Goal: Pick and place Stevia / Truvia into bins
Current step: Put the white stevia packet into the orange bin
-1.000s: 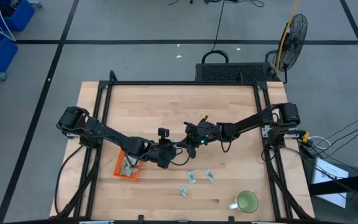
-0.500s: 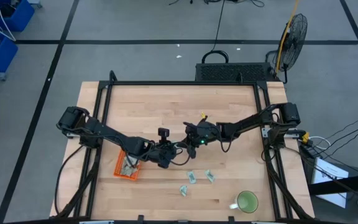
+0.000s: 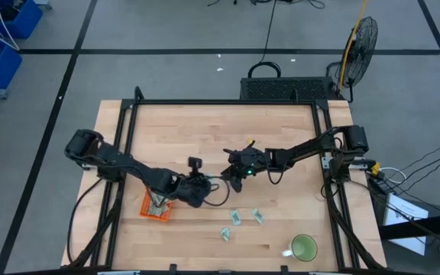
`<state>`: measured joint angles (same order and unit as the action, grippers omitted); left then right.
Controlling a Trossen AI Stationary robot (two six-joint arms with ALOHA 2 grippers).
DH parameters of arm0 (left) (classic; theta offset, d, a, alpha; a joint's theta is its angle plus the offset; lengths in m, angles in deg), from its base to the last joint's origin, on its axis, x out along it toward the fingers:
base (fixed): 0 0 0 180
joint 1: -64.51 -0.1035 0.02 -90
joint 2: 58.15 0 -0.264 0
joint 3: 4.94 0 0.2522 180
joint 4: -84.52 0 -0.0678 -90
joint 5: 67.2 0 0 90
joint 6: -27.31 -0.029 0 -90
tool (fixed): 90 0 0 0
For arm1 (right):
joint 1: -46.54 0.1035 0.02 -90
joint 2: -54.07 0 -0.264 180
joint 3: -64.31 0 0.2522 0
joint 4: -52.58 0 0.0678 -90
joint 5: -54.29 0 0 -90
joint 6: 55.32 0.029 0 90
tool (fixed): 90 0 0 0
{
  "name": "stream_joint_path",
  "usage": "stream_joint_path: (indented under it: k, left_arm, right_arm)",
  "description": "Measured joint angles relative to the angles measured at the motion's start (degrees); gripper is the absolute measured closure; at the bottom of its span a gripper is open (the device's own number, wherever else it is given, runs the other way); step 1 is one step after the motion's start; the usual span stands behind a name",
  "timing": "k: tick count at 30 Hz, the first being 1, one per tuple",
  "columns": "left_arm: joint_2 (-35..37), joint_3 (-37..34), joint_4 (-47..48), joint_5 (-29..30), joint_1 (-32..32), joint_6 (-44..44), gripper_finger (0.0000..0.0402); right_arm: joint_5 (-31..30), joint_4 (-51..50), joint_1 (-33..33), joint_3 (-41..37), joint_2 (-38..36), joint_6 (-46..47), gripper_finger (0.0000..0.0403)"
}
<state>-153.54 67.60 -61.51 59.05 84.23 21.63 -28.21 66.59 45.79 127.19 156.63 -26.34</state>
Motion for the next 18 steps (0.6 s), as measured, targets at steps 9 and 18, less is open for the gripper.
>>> stream_joint_path:
  k: [9, 18]
  left_arm:
    - [11.63, 3.95, 36.75, -19.85, 3.25, 39.75, 0.0393]
    - [11.86, 0.46, 52.7, -34.3, 11.71, 66.05, 0.0378]
  right_arm:
    - [0.02, -2.66, -0.02, 0.0, 0.0, -1.42, 0.0289]
    - [0.04, -3.69, -0.02, 0.0, 0.0, -2.68, 0.0289]
